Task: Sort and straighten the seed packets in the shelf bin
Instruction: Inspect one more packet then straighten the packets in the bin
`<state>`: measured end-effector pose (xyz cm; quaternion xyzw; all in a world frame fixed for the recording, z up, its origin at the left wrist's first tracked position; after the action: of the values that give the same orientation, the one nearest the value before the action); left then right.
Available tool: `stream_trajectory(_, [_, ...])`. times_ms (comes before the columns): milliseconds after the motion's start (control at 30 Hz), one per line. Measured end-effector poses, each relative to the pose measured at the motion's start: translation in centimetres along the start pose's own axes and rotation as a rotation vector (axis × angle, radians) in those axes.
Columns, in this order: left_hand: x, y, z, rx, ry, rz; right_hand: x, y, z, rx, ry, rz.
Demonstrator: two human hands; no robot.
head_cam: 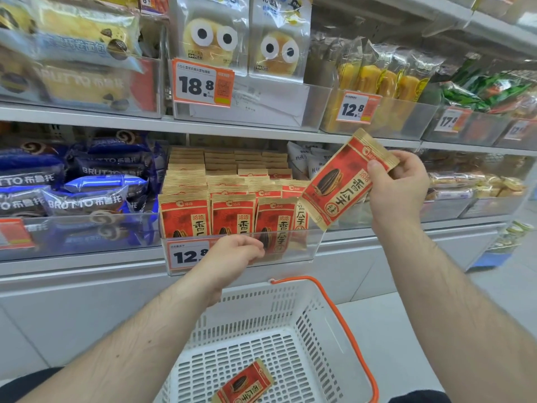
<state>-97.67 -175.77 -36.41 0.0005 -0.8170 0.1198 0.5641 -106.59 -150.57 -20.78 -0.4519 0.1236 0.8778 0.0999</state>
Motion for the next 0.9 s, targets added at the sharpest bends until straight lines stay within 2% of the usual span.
stream_trajectory(300, [0.2,0.9,-0.2,-0.004,0.008,-0.021,0.7,-0.6,-2.0,-0.020,0.036,-0.033])
stream_trajectory(433, [1.4,1.1,-0.8,0.020,0.077,-0.164,1.3,1.2,-4.5,-0.204,0.135,-0.029])
stream_trajectory(600, [2.3,3.0,-2.2,-0.159,0.142,-0.371,2.3,4.1,-10.1,-0.509,0.240,-0.017])
stream_trajectory(667, [1.8,3.2,-2.6,-0.152,0.130,-0.459,3.0,4.8,-12.0,-0.572,0.289,0.004])
stream_trajectory(800, [0.5,3.0,-2.7,-0.115,0.080,-0.607,4.2,4.6,-13.6,-0.520,0.347,0.001])
stream_trajectory(900, [0.1,2.9,-2.8,-0.138,0.055,-0.643,4.3,4.1,-13.7,-0.486,0.296,-0.078])
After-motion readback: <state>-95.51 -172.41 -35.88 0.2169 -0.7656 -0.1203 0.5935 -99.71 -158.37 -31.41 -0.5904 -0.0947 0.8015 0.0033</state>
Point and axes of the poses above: each hand's wrist, its own z-axis towards the middle knuckle, its own y-axis out of the palm, x = y × z, the point moved 9 cm from there along z, towards the middle knuckle, and after that the axes turned 6 degrees about -y, right-handed, at the moved point
